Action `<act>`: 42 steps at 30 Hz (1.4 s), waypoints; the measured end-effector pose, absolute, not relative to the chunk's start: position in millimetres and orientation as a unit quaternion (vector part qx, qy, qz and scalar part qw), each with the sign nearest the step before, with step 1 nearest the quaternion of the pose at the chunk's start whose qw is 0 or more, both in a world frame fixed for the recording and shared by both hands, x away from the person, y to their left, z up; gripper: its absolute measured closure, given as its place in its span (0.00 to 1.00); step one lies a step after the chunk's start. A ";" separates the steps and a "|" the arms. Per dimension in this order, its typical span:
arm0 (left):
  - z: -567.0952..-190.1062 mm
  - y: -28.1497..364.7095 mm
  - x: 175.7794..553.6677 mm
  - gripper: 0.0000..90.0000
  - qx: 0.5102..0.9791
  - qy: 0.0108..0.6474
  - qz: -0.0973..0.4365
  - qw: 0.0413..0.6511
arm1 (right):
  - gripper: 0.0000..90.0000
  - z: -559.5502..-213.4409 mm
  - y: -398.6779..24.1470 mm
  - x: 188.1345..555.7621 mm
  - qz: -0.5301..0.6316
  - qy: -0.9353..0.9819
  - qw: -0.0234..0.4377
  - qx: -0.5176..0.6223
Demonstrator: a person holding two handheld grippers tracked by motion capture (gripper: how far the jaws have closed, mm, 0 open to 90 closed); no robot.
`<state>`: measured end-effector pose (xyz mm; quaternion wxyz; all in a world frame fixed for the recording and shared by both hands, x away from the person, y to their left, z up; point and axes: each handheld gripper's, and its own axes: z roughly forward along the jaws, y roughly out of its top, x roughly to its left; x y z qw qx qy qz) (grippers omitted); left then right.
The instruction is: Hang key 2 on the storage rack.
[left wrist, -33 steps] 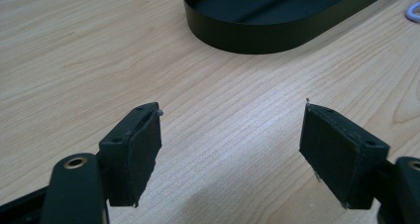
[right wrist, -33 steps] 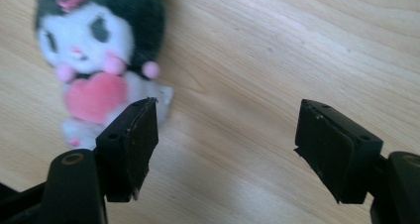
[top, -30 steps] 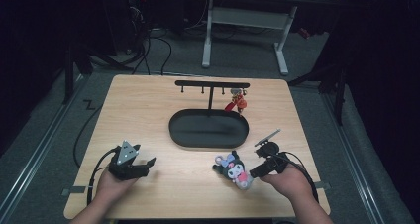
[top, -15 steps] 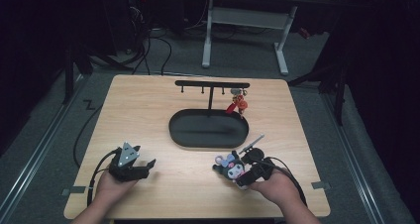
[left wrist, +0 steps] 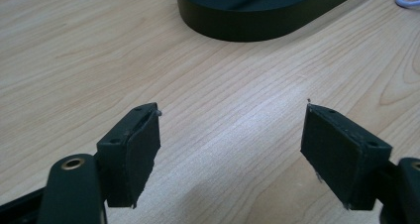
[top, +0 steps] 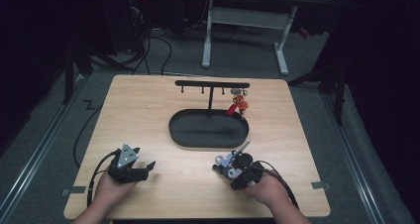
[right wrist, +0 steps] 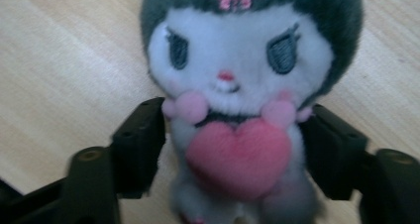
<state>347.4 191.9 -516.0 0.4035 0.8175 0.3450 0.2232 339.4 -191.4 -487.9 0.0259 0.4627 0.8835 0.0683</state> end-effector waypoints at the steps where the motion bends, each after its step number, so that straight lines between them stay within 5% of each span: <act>1: -515.7 191.7 347.2 0.26 0.816 0.345 0.224 0.406 | 0.46 -487.3 -191.8 340.4 0.067 0.887 0.030 0.455; 8: -515.8 193.4 347.1 0.26 0.816 0.344 0.223 0.406 | 0.52 -475.5 -192.5 342.8 0.071 0.876 0.021 0.477; 42: -515.5 190.4 350.0 0.26 0.815 0.343 0.219 0.413 | 0.53 -391.2 -194.1 376.2 0.122 0.849 0.004 0.514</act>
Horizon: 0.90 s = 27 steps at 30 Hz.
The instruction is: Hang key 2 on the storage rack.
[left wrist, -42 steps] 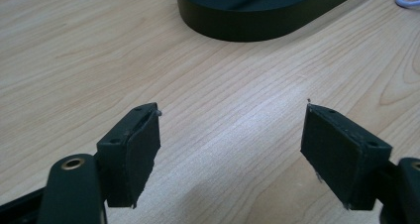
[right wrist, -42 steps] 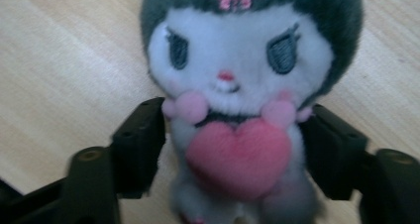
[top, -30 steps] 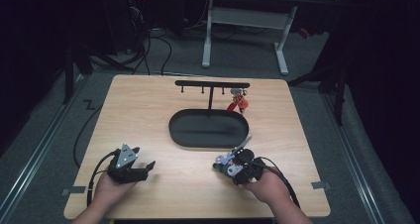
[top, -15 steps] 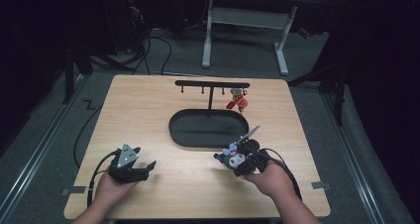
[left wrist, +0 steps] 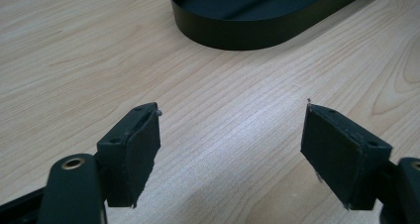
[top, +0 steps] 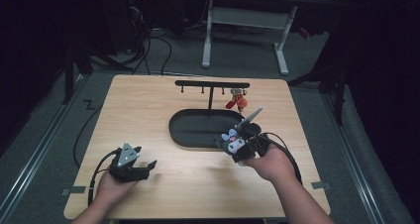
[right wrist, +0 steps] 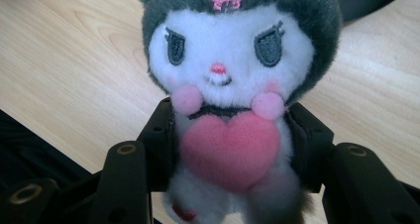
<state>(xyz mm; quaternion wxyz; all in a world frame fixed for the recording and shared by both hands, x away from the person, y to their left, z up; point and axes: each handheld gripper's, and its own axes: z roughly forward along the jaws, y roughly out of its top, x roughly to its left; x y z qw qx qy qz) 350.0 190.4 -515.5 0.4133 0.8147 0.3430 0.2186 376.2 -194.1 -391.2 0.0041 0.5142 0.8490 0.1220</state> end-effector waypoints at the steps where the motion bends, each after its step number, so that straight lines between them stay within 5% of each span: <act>1: -515.1 190.6 349.5 0.26 0.814 0.343 0.218 0.415 | 0.53 -388.8 -193.5 378.0 0.123 0.848 0.006 0.515; 27: -513.9 198.0 347.8 0.26 0.813 0.345 0.225 0.411 | 0.53 -338.9 -193.4 407.6 0.152 0.834 0.019 0.530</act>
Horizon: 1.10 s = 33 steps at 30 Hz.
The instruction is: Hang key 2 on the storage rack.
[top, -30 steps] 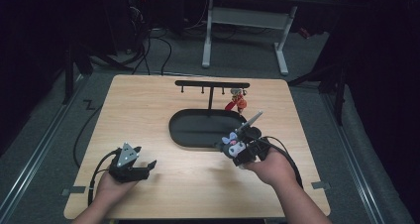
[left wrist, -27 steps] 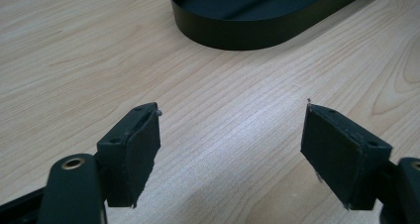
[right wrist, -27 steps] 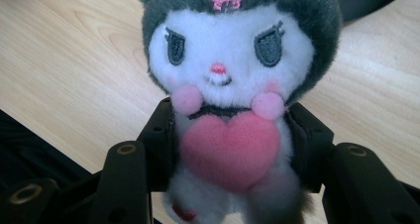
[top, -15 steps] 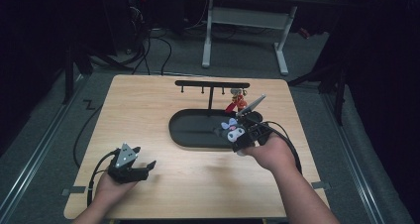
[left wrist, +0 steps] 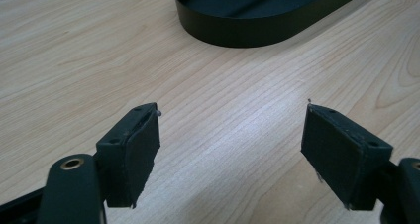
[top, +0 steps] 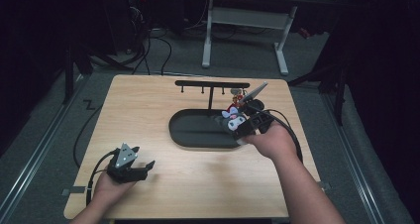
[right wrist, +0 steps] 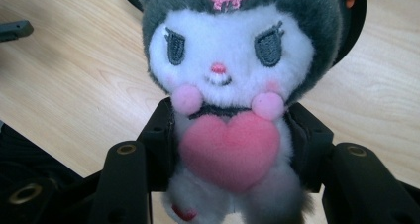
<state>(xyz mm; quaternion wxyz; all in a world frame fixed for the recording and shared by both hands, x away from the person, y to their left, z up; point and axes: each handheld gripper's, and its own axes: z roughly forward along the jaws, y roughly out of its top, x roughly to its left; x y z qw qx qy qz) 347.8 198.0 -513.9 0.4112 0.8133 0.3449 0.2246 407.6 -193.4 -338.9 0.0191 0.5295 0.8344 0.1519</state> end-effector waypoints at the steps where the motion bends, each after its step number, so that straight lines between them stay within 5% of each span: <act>1: -513.4 199.5 347.3 0.26 0.811 0.349 0.223 0.413 | 0.53 -337.3 -193.4 408.4 0.155 0.836 0.019 0.526; 33: -514.7 196.1 346.7 0.26 0.820 0.335 0.216 0.410 | 0.53 -297.0 -182.0 472.3 0.184 0.806 0.057 0.559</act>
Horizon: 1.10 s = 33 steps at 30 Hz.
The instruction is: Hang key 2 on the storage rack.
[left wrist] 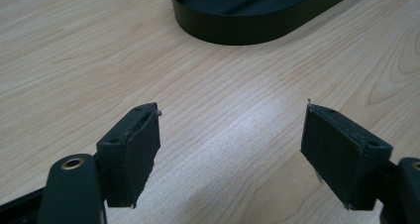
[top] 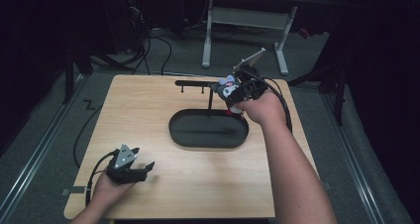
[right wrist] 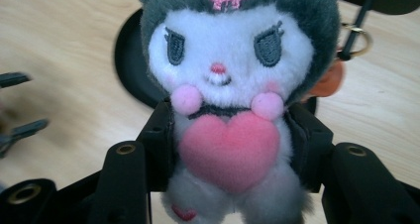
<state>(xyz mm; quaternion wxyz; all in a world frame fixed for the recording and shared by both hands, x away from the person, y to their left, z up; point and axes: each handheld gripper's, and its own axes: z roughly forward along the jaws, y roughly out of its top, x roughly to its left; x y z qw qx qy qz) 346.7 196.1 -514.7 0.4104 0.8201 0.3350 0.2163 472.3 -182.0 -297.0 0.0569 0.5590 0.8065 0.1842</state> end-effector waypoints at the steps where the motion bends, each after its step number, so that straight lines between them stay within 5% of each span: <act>1: -514.6 195.9 346.8 0.26 0.821 0.335 0.216 0.409 | 0.53 -299.9 -182.7 473.9 0.185 0.805 0.060 0.561; 23: -518.0 194.1 344.3 0.27 0.825 0.336 0.210 0.404 | 0.52 -398.4 -191.8 477.3 0.192 0.801 0.007 0.567; 33: -520.0 193.6 343.2 0.27 0.827 0.336 0.206 0.401 | 0.44 -416.0 -190.8 487.4 0.214 0.791 0.010 0.574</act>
